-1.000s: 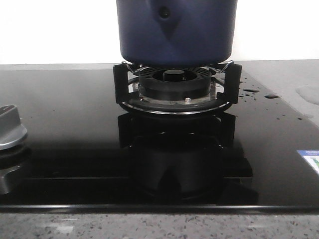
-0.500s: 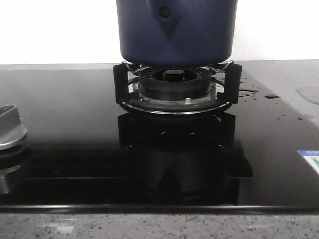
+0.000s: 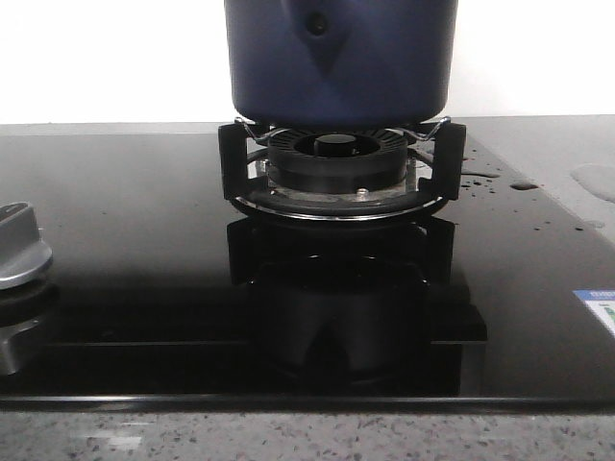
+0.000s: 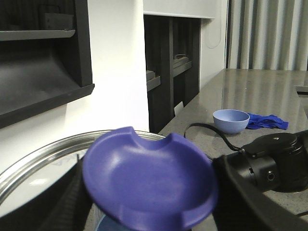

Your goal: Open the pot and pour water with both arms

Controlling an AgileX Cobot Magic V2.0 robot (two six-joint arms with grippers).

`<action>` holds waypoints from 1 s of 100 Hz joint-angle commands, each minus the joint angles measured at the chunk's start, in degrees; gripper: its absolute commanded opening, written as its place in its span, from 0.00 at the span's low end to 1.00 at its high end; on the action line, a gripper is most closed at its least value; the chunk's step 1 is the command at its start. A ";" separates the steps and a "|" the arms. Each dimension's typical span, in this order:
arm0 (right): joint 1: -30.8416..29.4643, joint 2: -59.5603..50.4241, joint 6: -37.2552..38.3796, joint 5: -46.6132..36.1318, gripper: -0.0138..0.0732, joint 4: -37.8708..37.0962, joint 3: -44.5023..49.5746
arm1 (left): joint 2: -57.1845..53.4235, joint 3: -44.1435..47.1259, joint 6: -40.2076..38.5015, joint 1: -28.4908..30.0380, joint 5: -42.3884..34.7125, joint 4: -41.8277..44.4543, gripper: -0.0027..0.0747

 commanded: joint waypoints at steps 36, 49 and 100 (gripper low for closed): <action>0.53 -1.52 -0.31 4.61 0.25 -20.53 -8.78 | -2.24 -1.82 -0.56 0.32 -0.47 -4.49 0.39; 1.70 -1.52 -0.31 6.86 0.25 -27.43 -11.02 | -2.24 -1.82 -0.56 0.32 -0.47 -4.39 0.39; 2.23 -1.52 -0.70 8.18 0.25 -27.43 -13.96 | -2.24 -1.82 -0.56 0.32 -0.47 -4.37 0.39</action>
